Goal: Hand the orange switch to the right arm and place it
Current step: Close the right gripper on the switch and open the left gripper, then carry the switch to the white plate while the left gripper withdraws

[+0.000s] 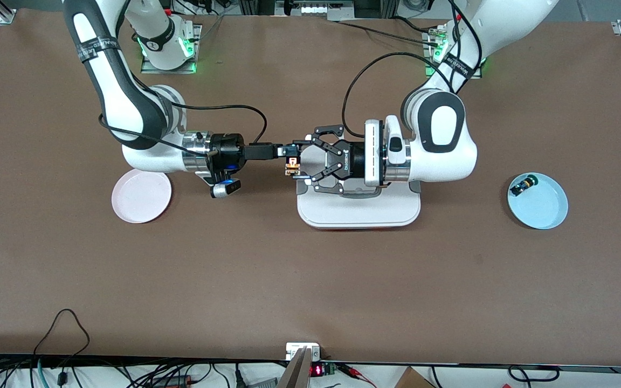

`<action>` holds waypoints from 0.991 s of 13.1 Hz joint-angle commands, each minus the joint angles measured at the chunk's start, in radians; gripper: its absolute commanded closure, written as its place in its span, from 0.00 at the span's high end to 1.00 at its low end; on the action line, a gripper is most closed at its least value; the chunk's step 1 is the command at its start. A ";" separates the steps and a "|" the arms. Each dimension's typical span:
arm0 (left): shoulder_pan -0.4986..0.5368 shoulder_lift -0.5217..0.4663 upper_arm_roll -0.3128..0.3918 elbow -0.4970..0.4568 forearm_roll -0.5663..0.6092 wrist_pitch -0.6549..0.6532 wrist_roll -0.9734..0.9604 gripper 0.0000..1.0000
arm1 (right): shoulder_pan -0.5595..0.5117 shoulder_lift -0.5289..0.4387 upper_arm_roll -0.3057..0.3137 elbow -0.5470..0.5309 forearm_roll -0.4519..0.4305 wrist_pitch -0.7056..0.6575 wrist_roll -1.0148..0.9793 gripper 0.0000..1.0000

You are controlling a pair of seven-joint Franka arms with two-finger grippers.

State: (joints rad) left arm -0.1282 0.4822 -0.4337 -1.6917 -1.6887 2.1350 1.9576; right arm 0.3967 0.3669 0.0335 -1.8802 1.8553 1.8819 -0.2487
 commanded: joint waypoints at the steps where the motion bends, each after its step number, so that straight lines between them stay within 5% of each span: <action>1: 0.009 -0.016 -0.005 -0.009 -0.026 -0.003 0.029 0.19 | 0.002 0.026 0.006 0.041 0.013 0.011 -0.008 0.31; 4: 0.009 -0.017 -0.005 -0.009 -0.026 -0.003 0.027 0.19 | 0.004 0.027 0.006 0.041 0.013 0.005 -0.015 0.28; 6: 0.010 -0.016 -0.007 -0.011 -0.026 -0.007 0.008 0.31 | 0.004 0.027 0.006 0.041 0.013 0.003 -0.017 0.28; 7: 0.012 -0.017 -0.007 -0.013 -0.026 -0.007 0.003 0.91 | 0.004 0.027 0.006 0.041 0.013 0.003 -0.017 0.28; 8: 0.013 -0.017 -0.007 -0.013 -0.026 -0.009 0.001 1.00 | 0.004 0.027 0.006 0.041 0.012 0.003 -0.017 0.28; 13: 0.041 -0.028 -0.002 -0.016 0.006 -0.090 -0.066 1.00 | -0.001 0.027 0.006 0.041 0.004 0.002 -0.021 0.28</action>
State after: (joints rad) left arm -0.1173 0.4815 -0.4333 -1.6922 -1.6904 2.0912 1.9351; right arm 0.3974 0.3853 0.0351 -1.8592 1.8563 1.8820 -0.2633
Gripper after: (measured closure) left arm 0.000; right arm 0.604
